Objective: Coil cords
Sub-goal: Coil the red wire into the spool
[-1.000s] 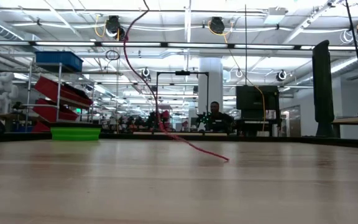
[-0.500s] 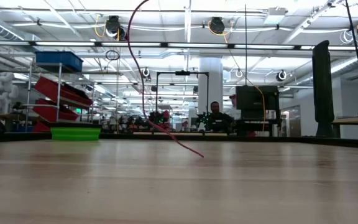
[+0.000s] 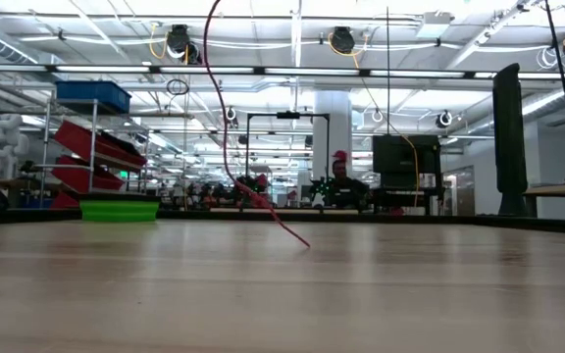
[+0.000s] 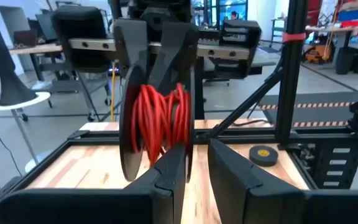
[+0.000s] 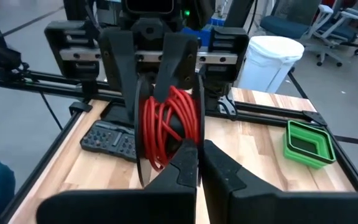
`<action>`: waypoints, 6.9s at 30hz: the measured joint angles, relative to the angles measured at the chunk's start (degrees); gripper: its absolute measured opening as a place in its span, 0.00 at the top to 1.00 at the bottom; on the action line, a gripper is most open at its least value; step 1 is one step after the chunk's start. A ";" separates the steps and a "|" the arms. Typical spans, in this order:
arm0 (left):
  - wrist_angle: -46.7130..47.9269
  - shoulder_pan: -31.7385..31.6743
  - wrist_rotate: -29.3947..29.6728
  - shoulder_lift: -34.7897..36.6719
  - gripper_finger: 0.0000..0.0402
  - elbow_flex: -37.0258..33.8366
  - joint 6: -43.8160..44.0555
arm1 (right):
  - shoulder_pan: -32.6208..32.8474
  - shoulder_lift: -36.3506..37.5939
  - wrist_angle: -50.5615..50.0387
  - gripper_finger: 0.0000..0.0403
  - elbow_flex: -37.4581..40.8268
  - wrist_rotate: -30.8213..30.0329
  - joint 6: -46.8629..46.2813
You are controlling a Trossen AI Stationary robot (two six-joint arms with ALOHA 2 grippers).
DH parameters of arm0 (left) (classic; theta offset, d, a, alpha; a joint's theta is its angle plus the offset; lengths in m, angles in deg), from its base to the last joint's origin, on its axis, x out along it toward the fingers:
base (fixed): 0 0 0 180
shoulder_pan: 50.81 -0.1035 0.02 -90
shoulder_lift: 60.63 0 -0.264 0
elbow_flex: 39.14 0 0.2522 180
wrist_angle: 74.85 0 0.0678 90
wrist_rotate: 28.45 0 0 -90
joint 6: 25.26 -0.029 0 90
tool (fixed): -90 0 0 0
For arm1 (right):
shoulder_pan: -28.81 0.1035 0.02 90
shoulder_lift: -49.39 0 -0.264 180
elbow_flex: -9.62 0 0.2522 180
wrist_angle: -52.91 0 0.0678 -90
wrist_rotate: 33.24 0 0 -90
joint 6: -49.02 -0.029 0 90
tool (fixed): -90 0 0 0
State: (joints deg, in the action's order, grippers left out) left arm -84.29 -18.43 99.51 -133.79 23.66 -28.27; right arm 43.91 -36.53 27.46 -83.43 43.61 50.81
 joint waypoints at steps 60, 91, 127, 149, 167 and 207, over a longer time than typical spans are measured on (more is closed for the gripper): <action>10.47 5.74 1.38 11.35 1.00 0.13 2.67 | 5.79 -11.69 59.56 0.67 25.84 2.52 -6.03; 10.25 8.68 1.98 11.31 1.00 0.11 2.43 | 2.54 -27.11 46.26 0.67 10.67 0.27 -5.53; 18.24 12.08 4.28 13.15 1.00 1.42 3.46 | 0.44 -14.52 22.39 1.00 10.71 2.58 -4.36; 22.70 12.24 9.87 13.19 1.00 1.42 7.69 | 5.33 -3.48 1.09 1.00 7.80 -1.82 -5.51; 23.76 7.94 -3.20 10.72 1.00 1.40 18.95 | 7.15 -3.51 -4.89 1.00 1.01 -15.58 3.12; 11.80 0.11 -30.73 0.95 1.00 1.33 14.79 | 6.69 -6.21 7.17 1.00 1.01 -4.58 14.82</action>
State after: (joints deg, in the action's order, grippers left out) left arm -72.49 -18.33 68.78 -132.84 24.99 -13.48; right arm 50.59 -42.74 34.63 -82.42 39.02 65.63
